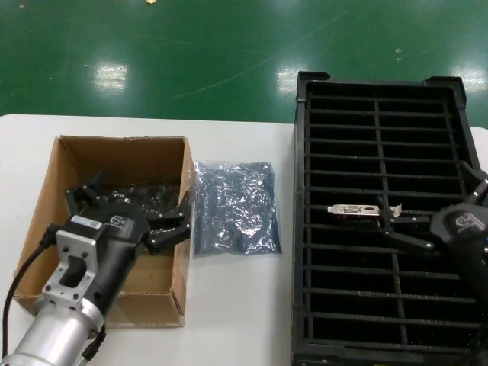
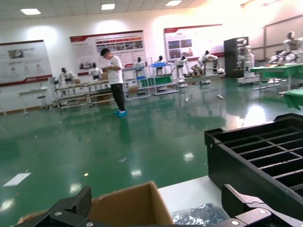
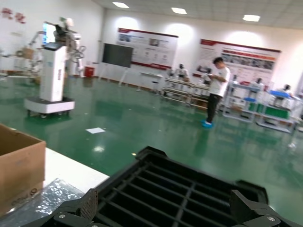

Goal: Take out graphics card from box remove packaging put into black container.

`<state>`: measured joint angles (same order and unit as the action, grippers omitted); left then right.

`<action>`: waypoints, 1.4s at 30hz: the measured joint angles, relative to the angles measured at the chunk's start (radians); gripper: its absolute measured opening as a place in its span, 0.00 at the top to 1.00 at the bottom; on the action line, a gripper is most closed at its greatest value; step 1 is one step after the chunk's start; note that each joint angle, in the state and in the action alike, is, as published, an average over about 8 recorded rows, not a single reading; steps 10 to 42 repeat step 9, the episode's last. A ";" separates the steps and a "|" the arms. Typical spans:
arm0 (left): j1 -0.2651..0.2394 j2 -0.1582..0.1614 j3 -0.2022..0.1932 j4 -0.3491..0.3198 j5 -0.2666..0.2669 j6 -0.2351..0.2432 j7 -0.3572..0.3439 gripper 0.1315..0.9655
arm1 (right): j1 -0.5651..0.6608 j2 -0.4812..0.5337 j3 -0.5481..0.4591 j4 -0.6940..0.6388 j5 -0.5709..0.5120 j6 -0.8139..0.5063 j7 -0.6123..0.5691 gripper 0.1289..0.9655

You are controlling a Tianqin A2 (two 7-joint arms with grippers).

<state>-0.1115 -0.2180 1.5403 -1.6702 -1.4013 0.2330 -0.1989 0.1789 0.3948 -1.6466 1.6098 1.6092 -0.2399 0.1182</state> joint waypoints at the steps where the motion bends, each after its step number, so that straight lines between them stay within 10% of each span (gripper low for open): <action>1: 0.005 -0.004 0.003 0.003 -0.019 -0.011 0.010 0.00 | -0.009 -0.005 0.002 0.000 0.009 0.012 -0.006 0.00; 9: 0.040 -0.029 0.021 0.025 -0.141 -0.082 0.070 0.00 | -0.064 -0.034 0.017 -0.003 0.068 0.085 -0.042 0.00; 42: 0.040 -0.029 0.021 0.025 -0.141 -0.082 0.070 0.00 | -0.064 -0.034 0.017 -0.003 0.068 0.085 -0.042 0.00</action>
